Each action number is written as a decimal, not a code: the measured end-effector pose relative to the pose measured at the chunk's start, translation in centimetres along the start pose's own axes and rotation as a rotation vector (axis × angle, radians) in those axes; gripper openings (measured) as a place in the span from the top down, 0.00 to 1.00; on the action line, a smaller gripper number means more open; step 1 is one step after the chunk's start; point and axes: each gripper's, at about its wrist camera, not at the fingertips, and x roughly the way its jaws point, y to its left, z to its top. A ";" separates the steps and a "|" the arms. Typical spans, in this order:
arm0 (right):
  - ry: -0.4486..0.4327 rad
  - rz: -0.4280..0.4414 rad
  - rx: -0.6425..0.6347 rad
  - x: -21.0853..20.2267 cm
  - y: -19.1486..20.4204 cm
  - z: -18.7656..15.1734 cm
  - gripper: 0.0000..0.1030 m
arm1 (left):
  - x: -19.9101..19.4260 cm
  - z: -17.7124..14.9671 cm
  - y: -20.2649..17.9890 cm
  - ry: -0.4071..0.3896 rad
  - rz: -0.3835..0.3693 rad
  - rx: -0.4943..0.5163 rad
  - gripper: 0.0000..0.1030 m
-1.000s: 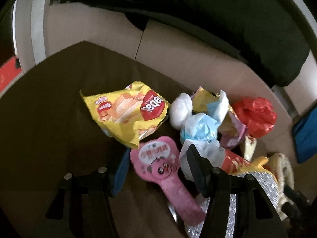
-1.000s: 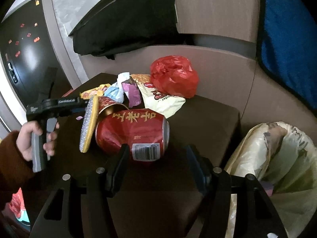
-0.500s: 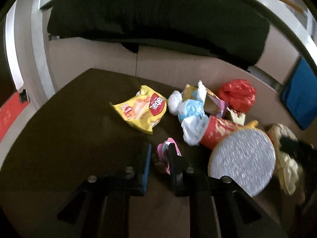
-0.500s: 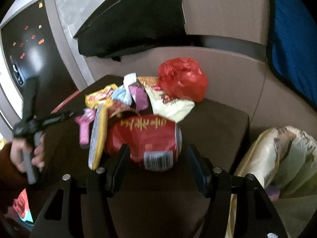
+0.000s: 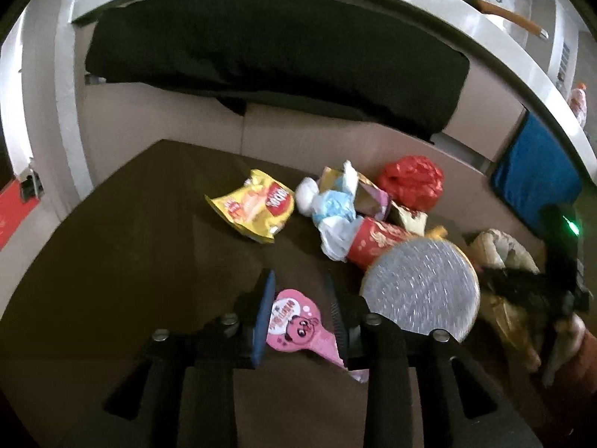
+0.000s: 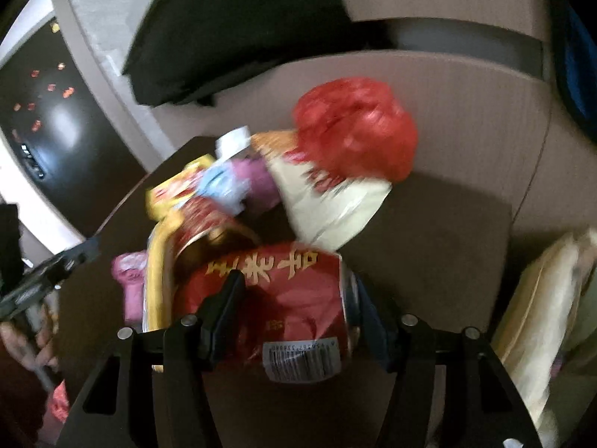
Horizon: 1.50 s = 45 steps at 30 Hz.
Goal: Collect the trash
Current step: 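Move both grippers back to the trash pile on the table, then grasp the silver round lid with the left gripper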
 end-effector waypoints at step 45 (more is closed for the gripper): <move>-0.040 0.108 -0.127 -1.4 2.0 0.6 0.45 | -2.8 -3.3 -2.0 -0.080 0.040 -0.095 0.86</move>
